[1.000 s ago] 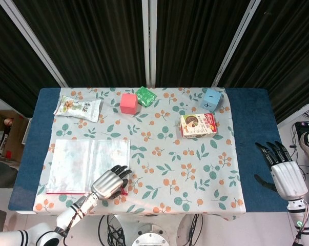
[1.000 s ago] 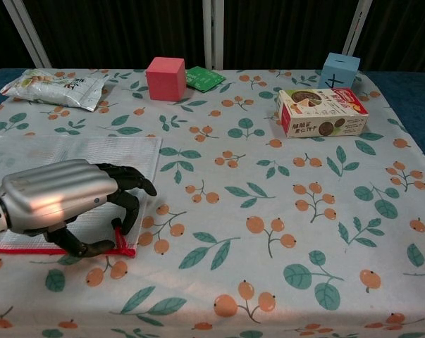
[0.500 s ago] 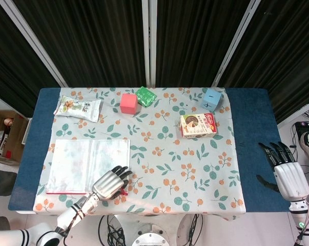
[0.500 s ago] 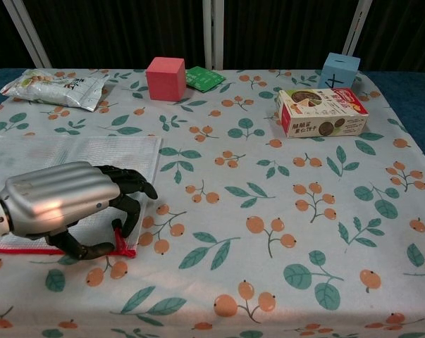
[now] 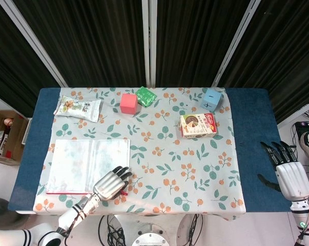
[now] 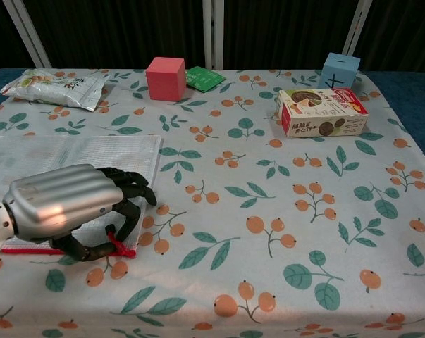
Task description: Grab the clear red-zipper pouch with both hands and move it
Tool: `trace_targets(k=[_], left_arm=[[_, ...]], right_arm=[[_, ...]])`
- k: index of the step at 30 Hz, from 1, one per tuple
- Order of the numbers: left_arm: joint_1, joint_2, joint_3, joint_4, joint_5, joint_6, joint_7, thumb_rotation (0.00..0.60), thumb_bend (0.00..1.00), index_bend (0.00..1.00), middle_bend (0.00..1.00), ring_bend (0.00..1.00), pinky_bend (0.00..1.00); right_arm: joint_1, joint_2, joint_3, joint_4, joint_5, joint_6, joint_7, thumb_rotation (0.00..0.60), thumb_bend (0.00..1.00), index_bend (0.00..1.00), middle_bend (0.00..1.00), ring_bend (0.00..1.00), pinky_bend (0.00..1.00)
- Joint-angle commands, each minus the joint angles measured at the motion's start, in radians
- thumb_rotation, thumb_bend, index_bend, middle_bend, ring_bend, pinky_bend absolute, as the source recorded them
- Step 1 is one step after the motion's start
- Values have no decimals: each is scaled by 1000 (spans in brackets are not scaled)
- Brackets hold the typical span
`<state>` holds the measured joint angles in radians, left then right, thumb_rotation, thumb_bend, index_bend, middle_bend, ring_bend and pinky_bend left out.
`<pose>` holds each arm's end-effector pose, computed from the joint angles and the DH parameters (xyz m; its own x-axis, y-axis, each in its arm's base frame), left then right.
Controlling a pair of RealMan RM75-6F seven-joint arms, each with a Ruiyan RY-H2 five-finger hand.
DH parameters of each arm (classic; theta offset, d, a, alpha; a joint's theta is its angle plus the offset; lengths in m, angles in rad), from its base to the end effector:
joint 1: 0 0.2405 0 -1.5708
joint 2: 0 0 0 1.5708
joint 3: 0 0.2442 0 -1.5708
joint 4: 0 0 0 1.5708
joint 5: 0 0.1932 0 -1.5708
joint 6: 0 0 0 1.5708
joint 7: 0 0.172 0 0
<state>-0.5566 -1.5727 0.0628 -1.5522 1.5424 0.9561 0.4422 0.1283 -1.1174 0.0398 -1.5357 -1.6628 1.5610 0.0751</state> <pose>-0.1505 0.2371 -0.0605 0.6664 0.2661 0.6965 0.6393 -0.6847 -0.3501 -0.2687 -0.2150 0.1742 0.3964 0.0745 0.9150 -0.8912 -0.2081 0.4031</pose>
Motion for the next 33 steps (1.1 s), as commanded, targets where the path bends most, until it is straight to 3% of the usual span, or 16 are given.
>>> trace_targets(k=[1, 13, 20, 28, 33], left_arm=[[3, -3, 0, 1, 6, 14, -4, 600, 344, 583, 191, 89, 161], [14, 16, 7, -21, 37, 72, -35, 600, 442, 639, 229, 110, 165], [74, 20, 21, -40, 99, 215, -100, 600, 454, 659, 283, 158, 184], [188, -4, 31, -36, 148, 421, -97, 600, 450, 678, 421, 320, 229], [235, -11, 12, -49, 173, 514, -69, 600, 448, 690, 473, 398, 302]], right_arm=[[0, 0, 0, 1, 0, 0, 1, 600, 68, 71, 207, 100, 84], [6, 2, -2, -4, -13, -3, -6, 600, 68, 71, 208, 100, 84], [70, 35, 5, -63, -62, -69, -53, 600, 69, 84, 214, 100, 86], [258, 88, 41, -217, -131, -288, -67, 600, 69, 173, 240, 100, 86], [393, 95, 90, -304, -77, -476, -94, 600, 69, 201, 241, 100, 86]])
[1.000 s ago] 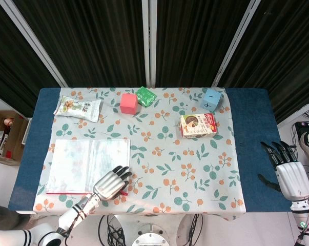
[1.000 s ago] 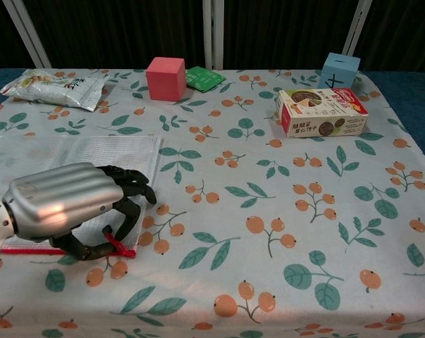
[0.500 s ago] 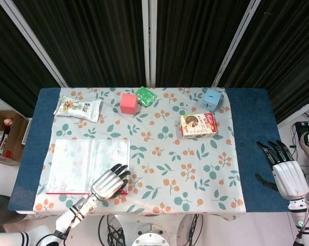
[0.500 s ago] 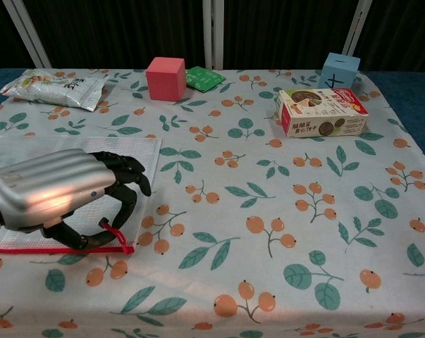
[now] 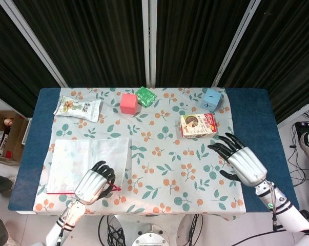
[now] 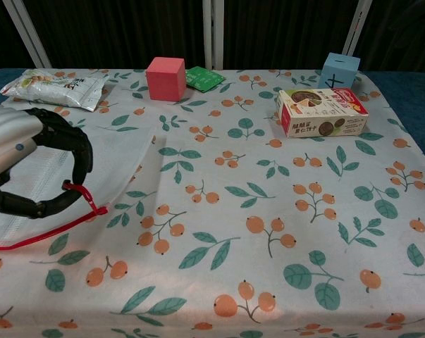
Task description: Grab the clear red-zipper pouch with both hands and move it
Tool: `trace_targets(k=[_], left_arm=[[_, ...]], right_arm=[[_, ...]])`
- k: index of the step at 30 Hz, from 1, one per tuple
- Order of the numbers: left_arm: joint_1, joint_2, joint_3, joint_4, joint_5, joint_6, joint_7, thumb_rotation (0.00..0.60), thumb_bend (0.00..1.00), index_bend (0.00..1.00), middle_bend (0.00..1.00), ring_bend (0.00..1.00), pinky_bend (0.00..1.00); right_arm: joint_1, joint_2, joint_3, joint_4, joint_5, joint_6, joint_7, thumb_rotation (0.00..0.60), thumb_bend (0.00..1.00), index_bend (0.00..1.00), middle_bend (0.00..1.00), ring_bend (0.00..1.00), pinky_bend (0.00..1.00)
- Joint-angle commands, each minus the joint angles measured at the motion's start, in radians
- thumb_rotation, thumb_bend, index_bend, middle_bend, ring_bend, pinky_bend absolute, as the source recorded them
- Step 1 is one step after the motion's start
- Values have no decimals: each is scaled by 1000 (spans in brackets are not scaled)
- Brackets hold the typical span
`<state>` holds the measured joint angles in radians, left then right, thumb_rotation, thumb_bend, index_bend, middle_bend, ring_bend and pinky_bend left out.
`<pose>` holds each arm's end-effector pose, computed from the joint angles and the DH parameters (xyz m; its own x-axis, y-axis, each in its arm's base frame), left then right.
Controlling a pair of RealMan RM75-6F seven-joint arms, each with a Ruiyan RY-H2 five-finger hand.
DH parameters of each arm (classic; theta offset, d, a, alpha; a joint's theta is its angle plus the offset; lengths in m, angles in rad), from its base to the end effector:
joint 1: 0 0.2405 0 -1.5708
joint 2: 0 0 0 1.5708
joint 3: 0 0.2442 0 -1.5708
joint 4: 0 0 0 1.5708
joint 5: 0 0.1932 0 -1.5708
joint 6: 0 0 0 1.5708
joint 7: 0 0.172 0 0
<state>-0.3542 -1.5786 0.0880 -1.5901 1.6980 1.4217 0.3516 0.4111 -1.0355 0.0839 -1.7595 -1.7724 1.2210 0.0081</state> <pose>-0.1515 0.2148 0.0065 0.3746 0.0496 0.9259 0.8070 -0.5091 -0.2992 -0.1654 -0.2663 0.1291 0.4596 -0.0810 0.8844 -0.7544 -0.5611 0.3407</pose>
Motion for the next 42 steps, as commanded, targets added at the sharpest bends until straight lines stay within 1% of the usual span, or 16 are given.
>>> trace_targets(k=[1, 5, 9, 13, 18, 22, 27, 30, 31, 34, 42], left_arm=[[39, -4, -16, -18, 19, 60, 27, 600, 447, 692, 479, 410, 326], [65, 4, -34, -46, 26, 105, 54, 600, 444, 694, 499, 437, 407], [82, 1, -47, -70, 28, 127, 69, 600, 445, 694, 526, 470, 470], [97, -3, -58, -88, 36, 146, 86, 600, 449, 698, 578, 532, 552], [114, -1, -73, -110, 41, 168, 93, 600, 449, 707, 629, 588, 606], [126, 6, -80, -126, 39, 176, 91, 600, 449, 708, 638, 598, 619], [139, 20, -90, -147, 32, 184, 81, 600, 447, 708, 638, 598, 622], [143, 26, -94, -151, 35, 186, 76, 600, 448, 711, 638, 598, 622], [144, 27, -95, -153, 36, 186, 74, 600, 448, 713, 638, 598, 623], [147, 32, -99, -156, 38, 185, 69, 600, 447, 715, 638, 598, 622], [152, 39, -107, -164, 45, 179, 68, 600, 448, 718, 636, 598, 623]], right_arm=[[134, 14, 61, -98, 52, -168, -35, 600, 69, 204, 241, 100, 86], [248, 11, 126, -174, 155, -320, -90, 600, 69, 208, 237, 100, 86], [342, -40, 167, -204, 236, -417, -181, 600, 68, 208, 233, 77, 78], [417, -117, 195, -214, 313, -462, -269, 600, 69, 208, 219, 26, 39], [520, -229, 210, -181, 442, -517, -394, 600, 69, 209, 201, 4, 21], [589, -321, 209, -136, 532, -529, -456, 600, 69, 238, 201, 4, 21], [654, -435, 194, -62, 584, -498, -537, 600, 82, 269, 201, 4, 21], [680, -491, 186, -24, 596, -478, -563, 600, 129, 279, 202, 4, 21], [687, -506, 186, -14, 599, -473, -562, 600, 153, 280, 202, 4, 21], [708, -548, 193, 19, 608, -457, -558, 600, 176, 283, 202, 4, 21], [744, -623, 204, 90, 613, -444, -500, 600, 181, 336, 225, 10, 22]])
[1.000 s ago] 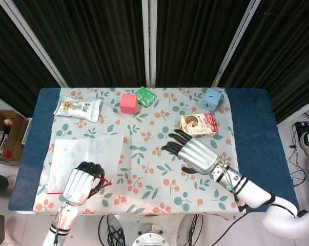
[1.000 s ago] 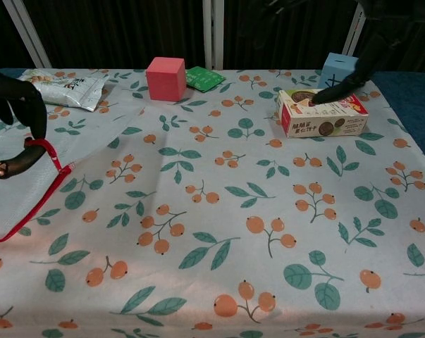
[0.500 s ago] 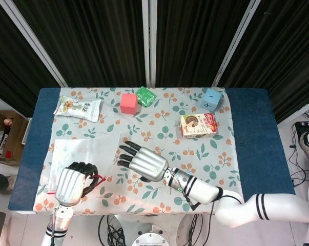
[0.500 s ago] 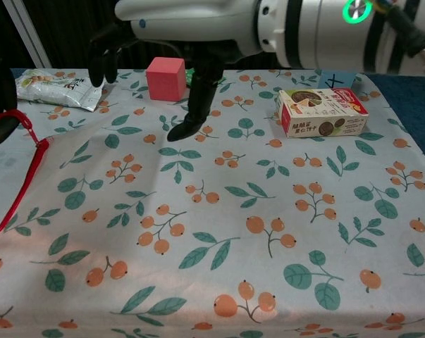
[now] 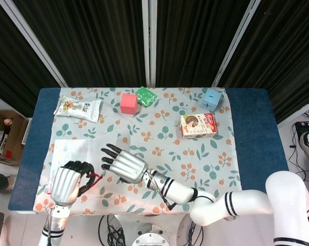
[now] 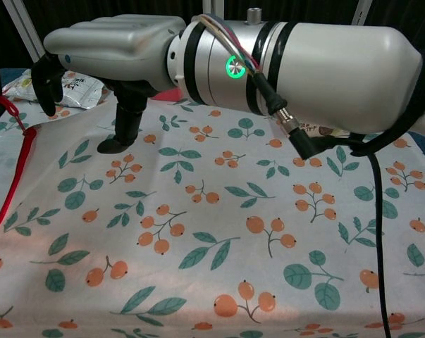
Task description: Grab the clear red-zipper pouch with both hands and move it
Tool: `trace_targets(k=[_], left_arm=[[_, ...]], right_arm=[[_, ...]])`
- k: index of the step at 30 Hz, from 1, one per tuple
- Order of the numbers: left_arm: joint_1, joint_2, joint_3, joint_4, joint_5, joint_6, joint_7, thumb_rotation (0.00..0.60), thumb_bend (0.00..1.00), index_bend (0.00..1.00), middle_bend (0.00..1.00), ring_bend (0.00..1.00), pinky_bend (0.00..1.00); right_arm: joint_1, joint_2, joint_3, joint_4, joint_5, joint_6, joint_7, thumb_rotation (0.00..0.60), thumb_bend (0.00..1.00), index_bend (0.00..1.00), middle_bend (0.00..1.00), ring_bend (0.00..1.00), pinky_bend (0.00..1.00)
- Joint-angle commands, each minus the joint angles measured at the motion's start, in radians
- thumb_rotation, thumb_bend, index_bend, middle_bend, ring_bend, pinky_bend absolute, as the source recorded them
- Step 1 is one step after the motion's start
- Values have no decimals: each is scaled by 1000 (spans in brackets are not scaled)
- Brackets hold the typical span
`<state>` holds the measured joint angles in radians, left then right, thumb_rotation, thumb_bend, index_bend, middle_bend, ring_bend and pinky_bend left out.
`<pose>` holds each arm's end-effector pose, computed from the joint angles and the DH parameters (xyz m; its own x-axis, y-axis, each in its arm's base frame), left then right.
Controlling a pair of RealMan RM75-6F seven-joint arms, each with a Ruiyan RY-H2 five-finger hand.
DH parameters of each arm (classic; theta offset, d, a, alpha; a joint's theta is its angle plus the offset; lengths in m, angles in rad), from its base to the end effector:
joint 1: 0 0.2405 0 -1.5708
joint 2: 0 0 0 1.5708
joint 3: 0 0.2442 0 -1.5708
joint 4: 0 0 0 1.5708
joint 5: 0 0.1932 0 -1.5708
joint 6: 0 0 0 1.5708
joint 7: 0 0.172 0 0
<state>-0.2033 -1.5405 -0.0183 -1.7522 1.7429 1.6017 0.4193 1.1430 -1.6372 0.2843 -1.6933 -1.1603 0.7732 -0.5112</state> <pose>-0.1479 0.2068 0.0697 0.2258 -0.1642 0.9602 0.9051 -0.3292 -0.2691 0.0806 -0.2942 -0.0517 0.5384 -0.1697 0.8254 -0.4898 -0.8601 0.1427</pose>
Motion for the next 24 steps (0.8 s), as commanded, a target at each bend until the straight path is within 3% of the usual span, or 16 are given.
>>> trace_targets(k=[1, 20, 24], left_arm=[[2, 1, -2, -3, 1, -2, 1, 600, 448, 718, 636, 598, 622], [7, 2, -17, -12, 1, -25, 9, 600, 449, 724, 635, 598, 623], [8, 2, -19, -11, 0, -28, 6, 600, 449, 725, 634, 598, 623]], right_arm=[[15, -27, 4, 31, 2, 4, 27, 600, 184, 343, 230, 11, 23], [52, -97, 12, 126, 6, 9, 139, 600, 237, 454, 279, 40, 38], [59, -115, 14, 147, 15, 10, 151, 600, 288, 507, 292, 55, 56]])
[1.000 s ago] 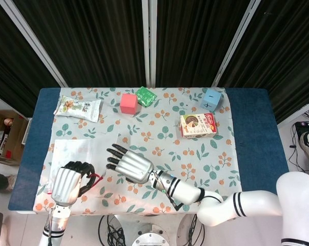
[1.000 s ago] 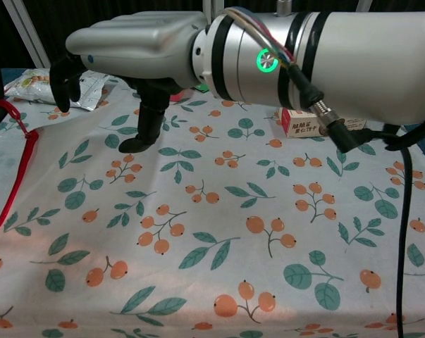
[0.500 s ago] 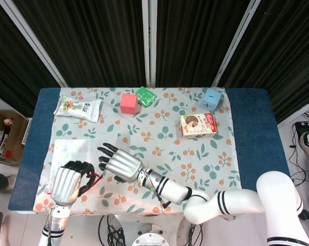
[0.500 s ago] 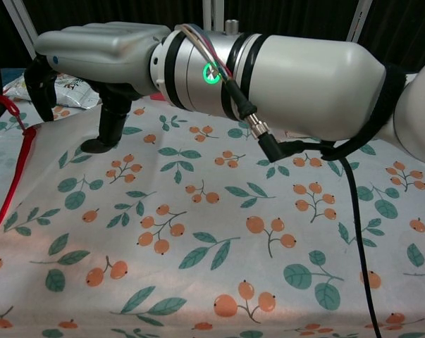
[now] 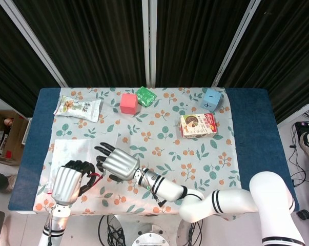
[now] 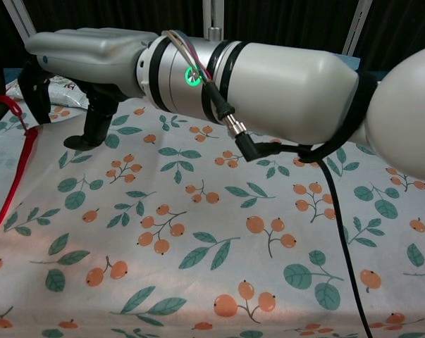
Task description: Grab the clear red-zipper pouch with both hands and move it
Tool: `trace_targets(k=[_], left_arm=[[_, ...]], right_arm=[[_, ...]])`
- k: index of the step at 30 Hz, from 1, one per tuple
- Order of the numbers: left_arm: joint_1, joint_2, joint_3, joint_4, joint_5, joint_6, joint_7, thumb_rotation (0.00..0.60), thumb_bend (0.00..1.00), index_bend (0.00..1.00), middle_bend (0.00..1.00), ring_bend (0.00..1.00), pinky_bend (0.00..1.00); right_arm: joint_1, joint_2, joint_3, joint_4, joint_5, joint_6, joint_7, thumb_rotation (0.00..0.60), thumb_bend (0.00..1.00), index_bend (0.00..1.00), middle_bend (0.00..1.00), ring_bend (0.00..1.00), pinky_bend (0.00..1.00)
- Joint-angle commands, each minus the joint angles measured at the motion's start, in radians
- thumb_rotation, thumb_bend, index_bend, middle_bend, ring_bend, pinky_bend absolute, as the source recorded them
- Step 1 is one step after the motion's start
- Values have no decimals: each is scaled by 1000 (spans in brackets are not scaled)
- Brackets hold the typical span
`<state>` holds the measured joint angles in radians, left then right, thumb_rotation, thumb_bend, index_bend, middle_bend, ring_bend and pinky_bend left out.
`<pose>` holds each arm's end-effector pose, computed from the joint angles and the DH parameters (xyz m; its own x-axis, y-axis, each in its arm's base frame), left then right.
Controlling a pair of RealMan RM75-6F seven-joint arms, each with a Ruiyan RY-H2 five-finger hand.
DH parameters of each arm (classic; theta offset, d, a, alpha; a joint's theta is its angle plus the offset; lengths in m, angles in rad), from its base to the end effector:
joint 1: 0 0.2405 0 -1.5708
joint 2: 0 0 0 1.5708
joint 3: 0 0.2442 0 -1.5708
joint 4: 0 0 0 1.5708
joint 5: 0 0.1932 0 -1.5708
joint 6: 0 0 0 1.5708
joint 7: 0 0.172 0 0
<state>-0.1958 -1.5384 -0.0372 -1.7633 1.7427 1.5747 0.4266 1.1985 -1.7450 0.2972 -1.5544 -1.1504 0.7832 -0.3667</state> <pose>-0.1463 0.2086 0.0695 0.2302 -0.1582 0.9602 0.9051 -0.3277 -0.2710 0.0942 -0.3029 -0.0753 0.4597 -0.2654 0.8475 -0.5604 -0.8270 0.0450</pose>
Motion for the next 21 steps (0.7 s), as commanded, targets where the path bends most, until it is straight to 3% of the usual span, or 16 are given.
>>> trace_targets(k=[1, 10, 21], left_arm=[[1, 0, -1, 0, -1, -1, -1, 600, 448, 725, 634, 598, 622], [12, -4, -12, 4, -15, 10, -5, 600, 448, 730, 634, 598, 623], [21, -23, -22, 23, -30, 14, -1, 600, 448, 735, 634, 598, 623]], right_arm=[[5, -12, 2, 12, 8, -1, 11, 600, 293, 516, 293, 59, 59], [10, -65, 23, 56, 18, 34, 46, 600, 430, 731, 385, 150, 126], [9, -19, 68, -41, 103, 67, 12, 600, 460, 821, 404, 184, 141]])
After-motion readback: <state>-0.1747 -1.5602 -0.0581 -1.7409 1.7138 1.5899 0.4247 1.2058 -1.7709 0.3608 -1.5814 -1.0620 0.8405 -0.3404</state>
